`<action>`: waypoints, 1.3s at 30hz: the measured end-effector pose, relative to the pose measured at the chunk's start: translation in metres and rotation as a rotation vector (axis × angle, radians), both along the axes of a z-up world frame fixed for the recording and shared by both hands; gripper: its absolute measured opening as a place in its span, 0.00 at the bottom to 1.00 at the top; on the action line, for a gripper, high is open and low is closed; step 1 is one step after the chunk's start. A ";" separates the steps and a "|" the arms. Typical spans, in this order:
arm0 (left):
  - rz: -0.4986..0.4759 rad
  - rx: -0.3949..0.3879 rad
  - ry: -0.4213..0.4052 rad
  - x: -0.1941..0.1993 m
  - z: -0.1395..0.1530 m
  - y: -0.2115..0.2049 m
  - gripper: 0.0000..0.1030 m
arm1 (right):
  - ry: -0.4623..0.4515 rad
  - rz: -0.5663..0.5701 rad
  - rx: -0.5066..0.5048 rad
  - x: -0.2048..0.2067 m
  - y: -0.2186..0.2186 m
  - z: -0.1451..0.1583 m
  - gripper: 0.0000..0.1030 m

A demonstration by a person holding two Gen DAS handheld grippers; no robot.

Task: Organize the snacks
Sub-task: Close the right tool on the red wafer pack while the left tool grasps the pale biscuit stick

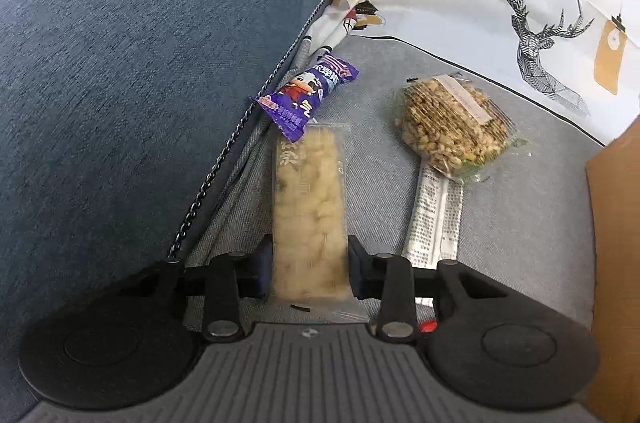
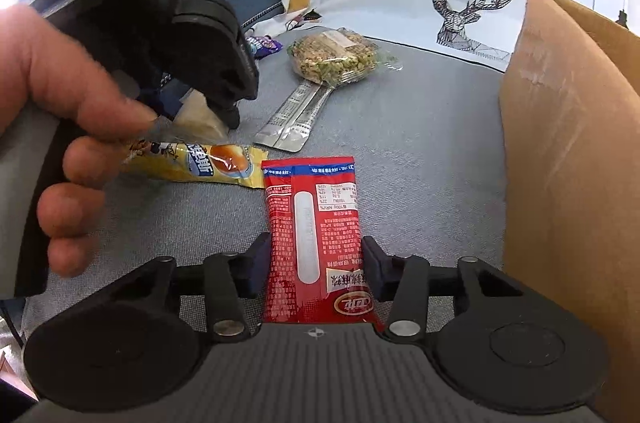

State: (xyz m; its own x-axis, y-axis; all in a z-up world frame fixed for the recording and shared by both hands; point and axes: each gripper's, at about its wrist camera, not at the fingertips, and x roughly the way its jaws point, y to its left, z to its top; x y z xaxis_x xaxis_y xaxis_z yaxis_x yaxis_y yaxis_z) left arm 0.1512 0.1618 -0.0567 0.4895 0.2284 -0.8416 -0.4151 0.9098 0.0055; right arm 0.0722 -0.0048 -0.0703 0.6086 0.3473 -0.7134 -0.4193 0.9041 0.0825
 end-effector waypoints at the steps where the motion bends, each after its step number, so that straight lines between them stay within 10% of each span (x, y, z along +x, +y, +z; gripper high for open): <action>1: 0.002 -0.013 -0.001 -0.002 0.002 0.000 0.39 | -0.006 -0.007 0.002 0.000 -0.001 0.001 0.47; 15: 0.000 -0.362 0.040 -0.025 0.002 0.015 0.40 | 0.031 -0.069 -0.017 0.005 -0.005 0.000 0.48; 39: 0.008 -0.341 0.022 -0.022 0.007 0.015 0.50 | 0.035 -0.075 0.020 0.008 -0.004 0.002 0.51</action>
